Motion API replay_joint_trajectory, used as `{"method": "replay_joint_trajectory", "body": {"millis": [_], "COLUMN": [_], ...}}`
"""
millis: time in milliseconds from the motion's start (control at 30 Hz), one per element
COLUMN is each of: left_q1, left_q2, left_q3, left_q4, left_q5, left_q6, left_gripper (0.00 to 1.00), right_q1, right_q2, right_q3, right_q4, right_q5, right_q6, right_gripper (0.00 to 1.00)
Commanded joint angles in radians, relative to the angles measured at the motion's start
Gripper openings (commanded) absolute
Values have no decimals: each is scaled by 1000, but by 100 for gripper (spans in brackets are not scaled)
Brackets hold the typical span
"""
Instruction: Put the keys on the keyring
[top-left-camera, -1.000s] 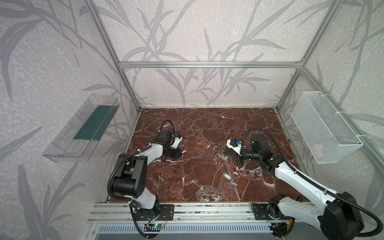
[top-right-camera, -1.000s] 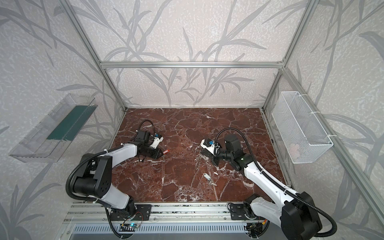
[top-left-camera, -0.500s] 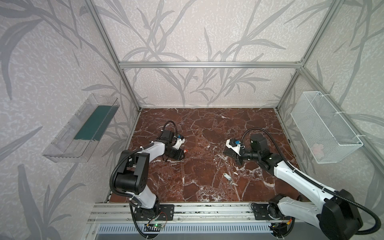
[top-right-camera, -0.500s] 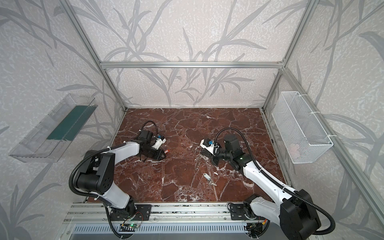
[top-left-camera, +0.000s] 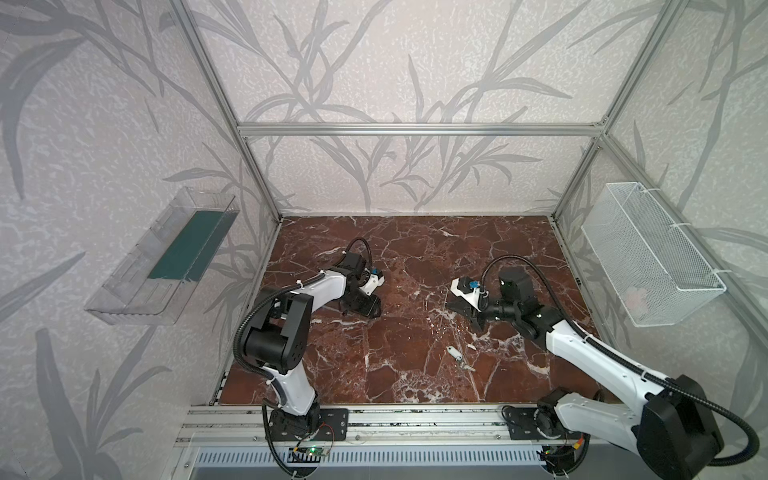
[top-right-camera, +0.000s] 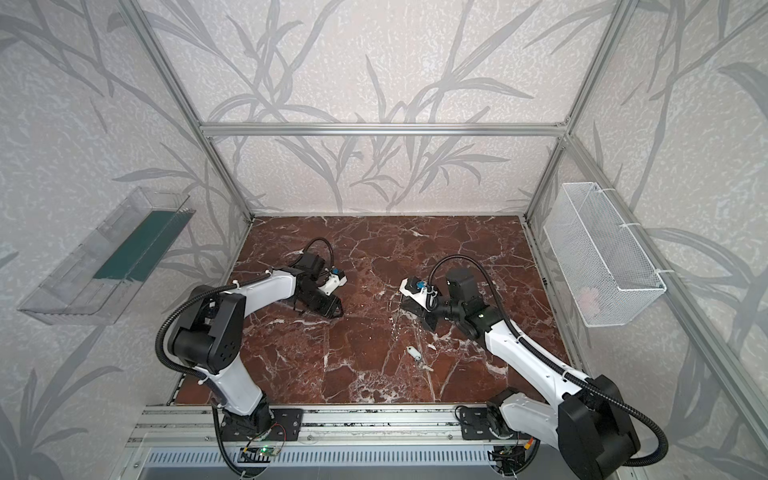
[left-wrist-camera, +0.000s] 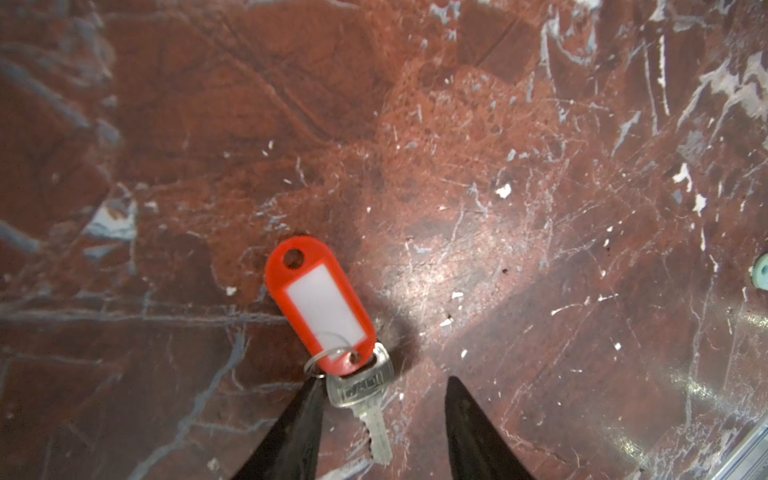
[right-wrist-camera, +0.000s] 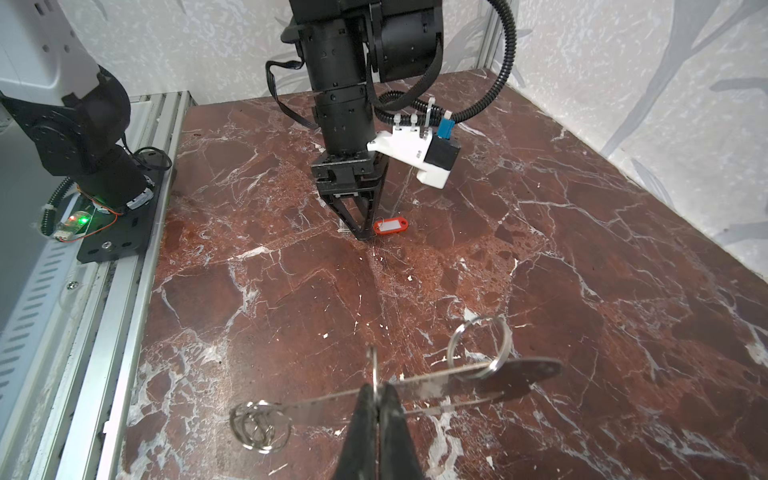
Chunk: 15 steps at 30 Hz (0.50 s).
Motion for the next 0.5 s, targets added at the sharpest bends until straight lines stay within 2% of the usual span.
{"method": "replay_joint_trajectory", "body": {"millis": [0,100,267,467], "left_q1": [-48,-51,-12,31], "left_q2": [18,-38,-167,-183], "left_q3": [25,5,-10,-15], "left_q4": [-88,-56,-37,-10], "left_q5": [-15,11,-70,-158], "left_q6": [22,22,72,156], "left_gripper": [51,51,51,47], "right_q1": [4,5,5,5], "right_q2": [2,1,3,10], "right_q3": [5,6,6,8], "right_q4": [31,31,31,40], "right_q5": [-16,-16,-17,-23], "right_q6": [-12,-10,-14,-9], "right_gripper": [0,0,0,0]}}
